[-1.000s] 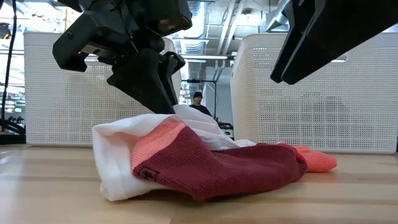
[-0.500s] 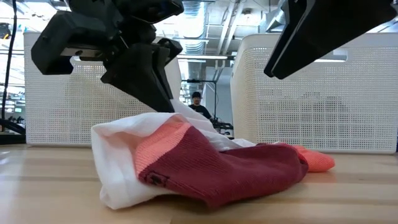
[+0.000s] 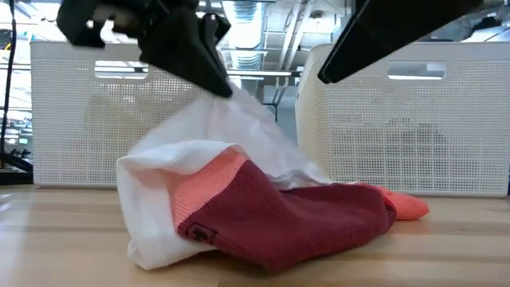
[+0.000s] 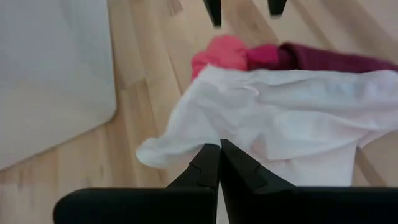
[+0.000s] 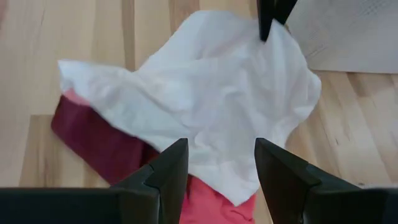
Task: Sort clothes
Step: Put the white underwear into the left white bin
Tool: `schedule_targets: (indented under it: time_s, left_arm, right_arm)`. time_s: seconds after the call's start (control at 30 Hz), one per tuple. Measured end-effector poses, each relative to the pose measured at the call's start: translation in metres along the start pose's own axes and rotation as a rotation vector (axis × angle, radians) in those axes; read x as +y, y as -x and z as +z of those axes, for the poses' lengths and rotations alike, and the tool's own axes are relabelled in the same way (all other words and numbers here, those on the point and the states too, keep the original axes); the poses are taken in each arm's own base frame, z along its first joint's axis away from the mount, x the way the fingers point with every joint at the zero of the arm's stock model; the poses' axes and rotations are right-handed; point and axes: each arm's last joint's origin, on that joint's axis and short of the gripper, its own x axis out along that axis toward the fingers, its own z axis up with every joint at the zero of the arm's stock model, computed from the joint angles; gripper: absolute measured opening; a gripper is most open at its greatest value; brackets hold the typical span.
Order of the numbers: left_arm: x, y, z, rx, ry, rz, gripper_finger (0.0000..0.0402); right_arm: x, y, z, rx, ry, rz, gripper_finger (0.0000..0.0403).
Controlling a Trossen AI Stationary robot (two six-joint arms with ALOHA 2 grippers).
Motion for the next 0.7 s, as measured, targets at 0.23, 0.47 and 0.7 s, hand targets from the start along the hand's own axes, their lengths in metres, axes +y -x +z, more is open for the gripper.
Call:
schedule_targets:
  time_s: [0.23,0.47,0.7]
  left_arm:
    - [0.011,0.030,0.010,-0.075,-0.005,0.009,0.0000]
    - [0.015,0.049,0.015,-0.130,-0.020,0.010,0.0000]
    - [0.009,0.052,0.018,-0.151,-0.058,-0.002,0.0000]
  right_arm:
    - [-0.001,0.000,0.003,-0.066,-0.013,-0.079,0.0201]
    - [-0.009,-0.008,0.013,-0.113,-0.028,-0.122,0.0201]
    - [-0.020,-0.021,0.036,-0.205,-0.011,-0.092,0.0201]
